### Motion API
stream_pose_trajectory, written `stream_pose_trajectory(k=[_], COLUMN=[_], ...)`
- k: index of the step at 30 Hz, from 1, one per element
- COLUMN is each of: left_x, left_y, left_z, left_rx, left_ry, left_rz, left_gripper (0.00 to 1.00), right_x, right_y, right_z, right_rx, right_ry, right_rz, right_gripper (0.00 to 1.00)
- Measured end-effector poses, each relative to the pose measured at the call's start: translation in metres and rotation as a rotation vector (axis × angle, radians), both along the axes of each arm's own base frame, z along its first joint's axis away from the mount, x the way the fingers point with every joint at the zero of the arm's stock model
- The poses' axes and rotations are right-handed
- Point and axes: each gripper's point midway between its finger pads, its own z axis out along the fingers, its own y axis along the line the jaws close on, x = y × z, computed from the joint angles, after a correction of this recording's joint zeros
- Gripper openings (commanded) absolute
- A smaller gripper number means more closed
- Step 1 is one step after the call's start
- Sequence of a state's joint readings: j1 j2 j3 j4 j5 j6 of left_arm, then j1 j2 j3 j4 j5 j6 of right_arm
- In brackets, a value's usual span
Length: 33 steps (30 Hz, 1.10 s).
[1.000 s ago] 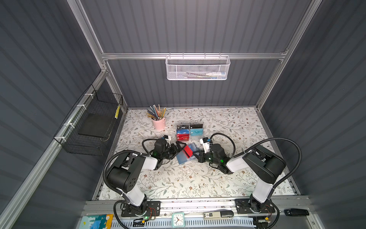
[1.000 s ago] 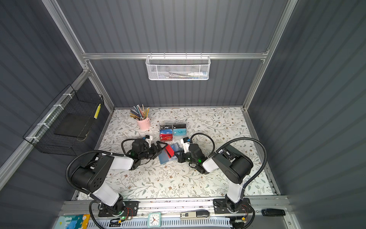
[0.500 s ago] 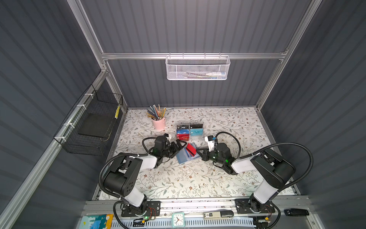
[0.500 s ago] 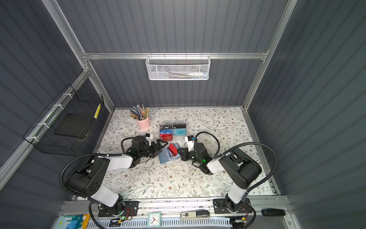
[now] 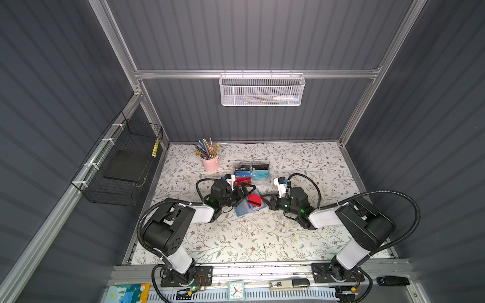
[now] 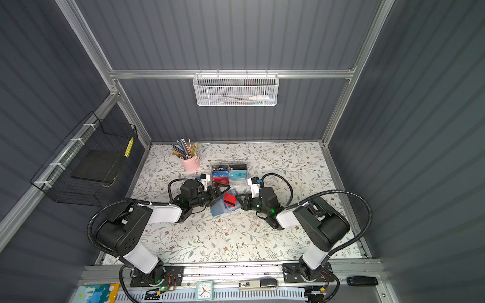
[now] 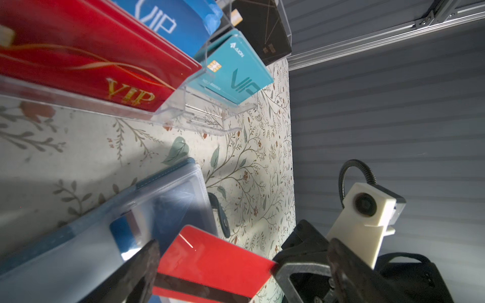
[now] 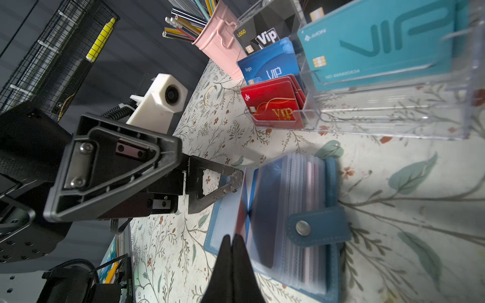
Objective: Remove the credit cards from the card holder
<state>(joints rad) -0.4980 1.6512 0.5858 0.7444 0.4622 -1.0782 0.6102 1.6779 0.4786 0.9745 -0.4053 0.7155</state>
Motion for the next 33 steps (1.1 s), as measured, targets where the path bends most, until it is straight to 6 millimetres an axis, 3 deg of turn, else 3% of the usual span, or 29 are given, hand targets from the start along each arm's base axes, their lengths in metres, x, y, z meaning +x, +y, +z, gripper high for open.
stream_pose_trajectory(k=[8, 15, 17, 22, 33], left_x=[-0.006, -0.013, -0.013, -0.015, -0.019], left_y=[0.007, 0.009, 0.009, 0.008, 0.001], left_z=[0.004, -0.005, -0.006, -0.006, -0.026], left_rx=[0.002, 0.012, 0.010, 0.009, 0.025], left_ry=[-0.009, 0.016, 0.020, 0.021, 0.060], left_rz=[0.029, 0.038, 0.038, 0.033, 0.018], left_gripper=[1.00, 1.00, 1.00, 1.00, 1.00], right_x=[0.016, 0.019, 0.018, 0.009, -0.001], right_y=[-0.012, -0.014, -0.015, -0.024, -0.024], right_z=[-0.006, 0.000, -0.001, -0.015, -0.038], right_rx=[0.068, 0.106, 0.106, 0.097, 0.099], right_ry=[0.070, 0.077, 0.081, 0.130, 0.211], right_rz=[-0.057, -0.066, -0.069, -0.082, -0.063], right_gripper=[0.00, 0.00, 0.11, 0.27, 0.28])
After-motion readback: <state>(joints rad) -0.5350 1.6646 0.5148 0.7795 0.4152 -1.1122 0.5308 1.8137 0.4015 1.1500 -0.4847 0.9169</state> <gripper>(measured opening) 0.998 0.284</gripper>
